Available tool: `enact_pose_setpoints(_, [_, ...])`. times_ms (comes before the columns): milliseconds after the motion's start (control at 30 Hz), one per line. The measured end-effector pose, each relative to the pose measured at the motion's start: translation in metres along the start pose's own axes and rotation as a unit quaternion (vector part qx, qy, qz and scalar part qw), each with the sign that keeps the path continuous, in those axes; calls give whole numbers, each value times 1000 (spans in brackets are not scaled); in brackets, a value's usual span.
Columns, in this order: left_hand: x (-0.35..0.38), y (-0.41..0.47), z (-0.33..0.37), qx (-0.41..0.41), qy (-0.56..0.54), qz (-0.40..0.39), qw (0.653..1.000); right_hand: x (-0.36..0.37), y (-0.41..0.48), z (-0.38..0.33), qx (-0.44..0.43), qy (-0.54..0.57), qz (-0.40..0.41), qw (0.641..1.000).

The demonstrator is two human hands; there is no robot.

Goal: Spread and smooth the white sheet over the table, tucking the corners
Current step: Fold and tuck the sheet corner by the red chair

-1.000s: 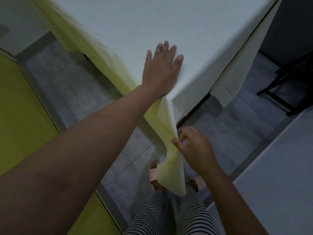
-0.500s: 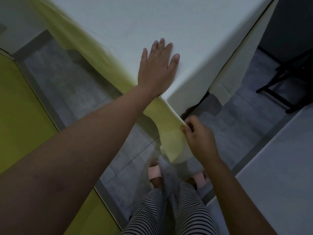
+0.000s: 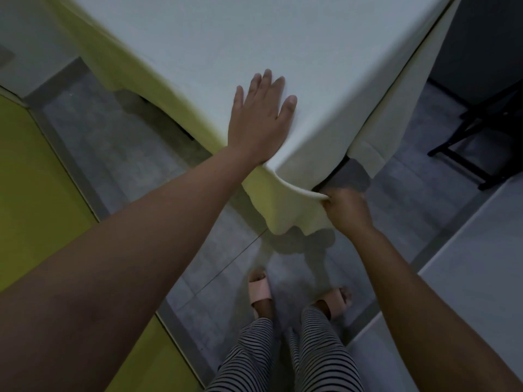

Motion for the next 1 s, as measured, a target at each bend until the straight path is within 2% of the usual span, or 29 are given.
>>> enact_pose_setpoints(133, [2,1,0,3,6,-8,1000,-27,-18,-74,-72,156,8,985])
enact_pose_setpoints(200, [3,1,0,3,10,-11,1000,-43,-34,-91,-74,272,12,959])
enact_pose_setpoints(267, [3,1,0,3,11,-9,1000,-53,-49,-98,-88,333,60,937])
enact_pose_setpoints(367, [0,0,0,2,6,-6,1000,-54,-62,-105,-124,340,131,923])
enact_pose_setpoints(533, [0,3,2,-6,14,-32,999,-41,-54,-105,-189,353,155,903])
enact_pose_setpoints(633, [0,13,9,-18,57,-31,998,-41,-51,-106,-251,341,206,882])
enact_pose_setpoints(767, [11,24,33,-22,9,-41,999,-52,-52,-111,-270,332,296,854])
enact_pose_setpoints(867, [13,24,31,-38,-17,-44,998,-49,-51,-109,-324,292,307,846])
enact_pose_setpoints(1000, [12,22,27,-46,-27,-25,998,-29,-38,-87,-426,161,313,833])
Point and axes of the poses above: each hand's wrist, its own y-axis towards the middle knuckle, its own x-axis out of the palm, z = x × y, the point moved 8 cm from there along y, towards the middle knuckle, and after that the axes turned 7 degrees about x, right-handed, at the moved point
